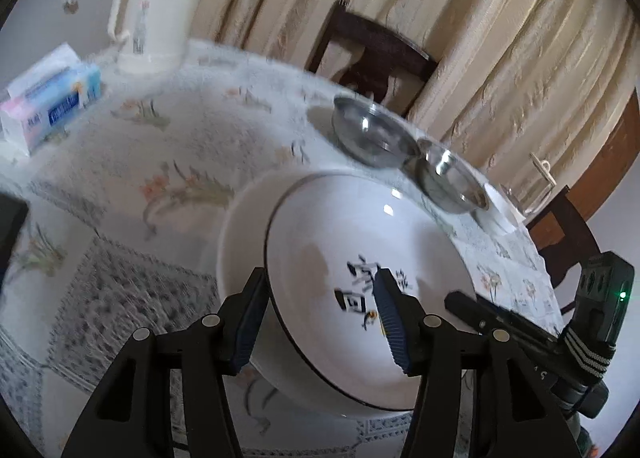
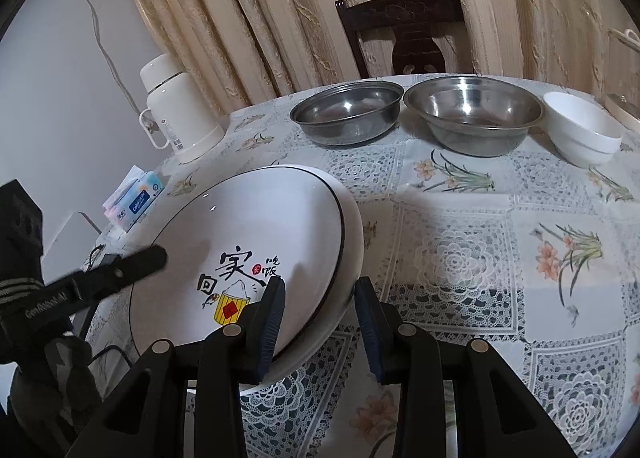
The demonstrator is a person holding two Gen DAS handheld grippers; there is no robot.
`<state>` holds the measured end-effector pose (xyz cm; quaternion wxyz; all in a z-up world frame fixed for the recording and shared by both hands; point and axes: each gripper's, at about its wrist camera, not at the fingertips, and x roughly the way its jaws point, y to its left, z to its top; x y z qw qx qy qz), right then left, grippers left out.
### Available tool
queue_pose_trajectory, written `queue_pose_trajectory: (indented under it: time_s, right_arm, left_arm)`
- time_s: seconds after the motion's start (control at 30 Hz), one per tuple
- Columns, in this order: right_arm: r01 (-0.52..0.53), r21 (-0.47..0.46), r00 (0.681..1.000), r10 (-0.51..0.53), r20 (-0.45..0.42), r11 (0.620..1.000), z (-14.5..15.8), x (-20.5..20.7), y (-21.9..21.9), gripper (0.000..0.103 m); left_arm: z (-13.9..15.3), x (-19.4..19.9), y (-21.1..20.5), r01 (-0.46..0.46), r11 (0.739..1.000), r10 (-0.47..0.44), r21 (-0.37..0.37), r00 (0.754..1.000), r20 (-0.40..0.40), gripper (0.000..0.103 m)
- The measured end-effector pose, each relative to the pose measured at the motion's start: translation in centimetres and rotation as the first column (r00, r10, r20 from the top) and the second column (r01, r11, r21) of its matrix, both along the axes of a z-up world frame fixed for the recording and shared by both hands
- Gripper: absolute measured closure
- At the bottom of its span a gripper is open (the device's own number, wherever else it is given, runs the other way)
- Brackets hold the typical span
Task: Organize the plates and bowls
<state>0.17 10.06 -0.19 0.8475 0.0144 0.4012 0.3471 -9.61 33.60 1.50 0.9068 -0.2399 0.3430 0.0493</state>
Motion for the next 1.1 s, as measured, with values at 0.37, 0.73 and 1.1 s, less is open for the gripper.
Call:
queue_pose_trajectory:
  time_s: [0.37, 0.73, 1.1]
  right_arm:
    - [0.016, 0.023, 1.0, -0.016, -0.012, 1.0, 0.0, -0.2, -0.9, 0.063]
    - [0.026, 0.037, 0.999, -0.025, -0.025, 0.999, 0.0, -0.1, -1.1, 0.061]
    - [0.034, 0.034, 0.999, -0.033, -0.035, 0.999, -0.4, 0.5, -0.5, 0.051]
  left_arm:
    - [0.7, -0.1, -0.4, 0.002, 0.997, -0.003, 0.081, 1.0, 0.023, 0.044]
    - [-0.4, -0.2, 0.9, -0.072, 0.986, 0.074, 0.149, 0.997, -0.008, 0.044]
    - [-2.4, 0.0, 3.5, -0.129, 0.982, 0.134, 0.138, 0.99, -0.031, 0.036]
